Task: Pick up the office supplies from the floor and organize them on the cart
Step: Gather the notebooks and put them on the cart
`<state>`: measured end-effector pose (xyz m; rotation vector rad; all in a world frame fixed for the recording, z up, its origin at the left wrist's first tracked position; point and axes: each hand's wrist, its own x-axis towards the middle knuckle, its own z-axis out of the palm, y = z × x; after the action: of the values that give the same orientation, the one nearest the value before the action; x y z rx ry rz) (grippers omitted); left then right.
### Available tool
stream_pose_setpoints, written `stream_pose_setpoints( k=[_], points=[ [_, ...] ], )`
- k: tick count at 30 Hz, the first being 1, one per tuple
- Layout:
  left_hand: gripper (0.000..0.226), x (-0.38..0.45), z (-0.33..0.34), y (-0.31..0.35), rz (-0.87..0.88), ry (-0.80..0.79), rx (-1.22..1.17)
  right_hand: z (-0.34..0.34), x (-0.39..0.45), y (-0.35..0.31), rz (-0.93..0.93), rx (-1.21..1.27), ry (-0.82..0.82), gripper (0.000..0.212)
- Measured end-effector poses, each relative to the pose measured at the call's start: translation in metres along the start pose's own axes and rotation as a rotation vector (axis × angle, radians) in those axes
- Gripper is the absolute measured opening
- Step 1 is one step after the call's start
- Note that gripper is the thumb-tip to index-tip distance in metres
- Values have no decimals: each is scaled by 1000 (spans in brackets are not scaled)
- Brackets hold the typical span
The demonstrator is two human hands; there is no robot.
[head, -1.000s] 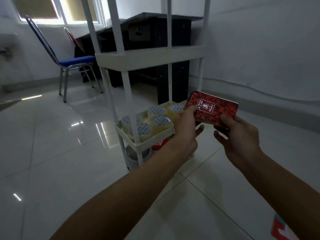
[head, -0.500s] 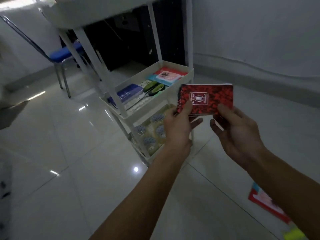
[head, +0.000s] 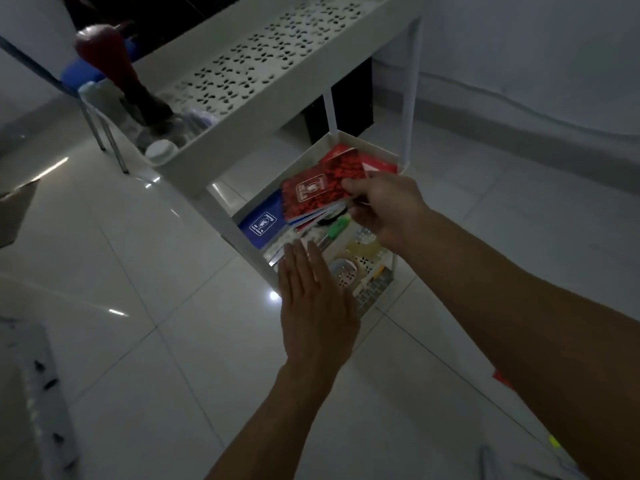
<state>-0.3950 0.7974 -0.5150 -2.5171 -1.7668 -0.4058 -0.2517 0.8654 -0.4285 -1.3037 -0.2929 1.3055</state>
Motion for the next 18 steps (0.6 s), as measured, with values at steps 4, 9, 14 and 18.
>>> stream_pose_setpoints(
  k=[4,9,14,18],
  points=[
    [86,6,16,-4,-29,-31,39,42,34,6,9,-92,-37,11],
    [92,3,33,-9,23,9,112,74,64,16,-10,-351,-153,7],
    [95,5,43,-23,97,4,142,84,72,24,25,-483,-230,17],
    [90,6,46,-24,101,11,196,83,80,32,22,-421,-186,23]
  ],
)
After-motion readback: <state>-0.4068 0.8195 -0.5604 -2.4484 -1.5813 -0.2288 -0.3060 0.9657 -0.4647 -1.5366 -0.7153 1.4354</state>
